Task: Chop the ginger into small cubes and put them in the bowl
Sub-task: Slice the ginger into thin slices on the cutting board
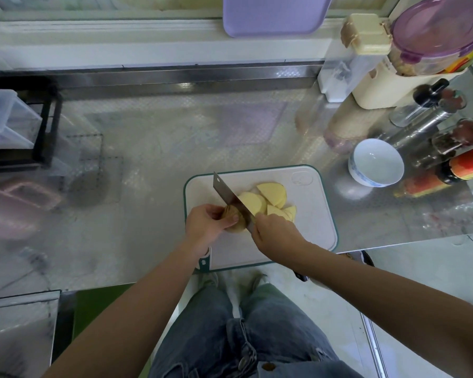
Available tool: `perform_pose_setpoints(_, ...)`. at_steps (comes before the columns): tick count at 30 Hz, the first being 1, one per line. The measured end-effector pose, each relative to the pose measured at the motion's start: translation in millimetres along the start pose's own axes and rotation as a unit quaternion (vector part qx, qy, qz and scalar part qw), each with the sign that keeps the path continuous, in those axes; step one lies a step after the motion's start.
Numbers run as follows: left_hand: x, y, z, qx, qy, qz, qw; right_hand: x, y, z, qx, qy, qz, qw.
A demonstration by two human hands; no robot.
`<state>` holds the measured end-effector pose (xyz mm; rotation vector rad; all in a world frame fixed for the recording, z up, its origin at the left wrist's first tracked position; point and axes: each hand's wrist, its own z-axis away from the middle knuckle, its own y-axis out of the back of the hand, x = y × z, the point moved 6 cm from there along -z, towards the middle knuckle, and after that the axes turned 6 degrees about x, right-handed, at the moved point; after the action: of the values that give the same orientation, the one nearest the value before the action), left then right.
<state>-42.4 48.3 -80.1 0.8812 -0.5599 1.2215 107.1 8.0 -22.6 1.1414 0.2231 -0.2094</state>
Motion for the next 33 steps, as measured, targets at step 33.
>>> perform_pose_setpoints(33,-4.4,2.3,4.0,0.015,-0.017,-0.033,0.999,3.2,33.7,22.8,0.011,0.012,-0.008,1.000)
